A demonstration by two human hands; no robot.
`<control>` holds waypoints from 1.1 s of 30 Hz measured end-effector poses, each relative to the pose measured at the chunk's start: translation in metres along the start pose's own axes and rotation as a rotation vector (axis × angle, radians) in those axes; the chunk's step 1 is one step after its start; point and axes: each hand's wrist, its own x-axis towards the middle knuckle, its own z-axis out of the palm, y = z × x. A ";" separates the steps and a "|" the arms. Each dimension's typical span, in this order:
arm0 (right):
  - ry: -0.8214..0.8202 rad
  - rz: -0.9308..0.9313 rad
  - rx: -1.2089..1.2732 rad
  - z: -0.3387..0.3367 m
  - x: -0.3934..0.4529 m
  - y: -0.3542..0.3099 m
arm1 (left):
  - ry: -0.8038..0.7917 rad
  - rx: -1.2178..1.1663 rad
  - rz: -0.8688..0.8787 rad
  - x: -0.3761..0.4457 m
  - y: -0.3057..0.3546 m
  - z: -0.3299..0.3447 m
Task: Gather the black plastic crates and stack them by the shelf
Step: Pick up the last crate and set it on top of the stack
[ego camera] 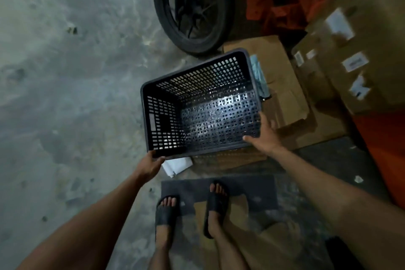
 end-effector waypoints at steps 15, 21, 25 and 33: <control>0.805 0.061 -0.029 0.065 0.073 0.028 | 0.293 -0.173 -0.238 0.146 -0.073 0.057; 0.757 0.080 0.273 0.003 0.031 -0.001 | 0.480 -0.077 -0.149 0.084 -0.022 -0.002; 0.745 0.135 0.342 -0.047 -0.069 -0.019 | 0.594 0.054 -0.122 -0.006 0.036 -0.066; 0.928 0.168 0.492 -0.164 -0.342 -0.037 | 0.494 0.090 0.346 -0.204 0.156 -0.183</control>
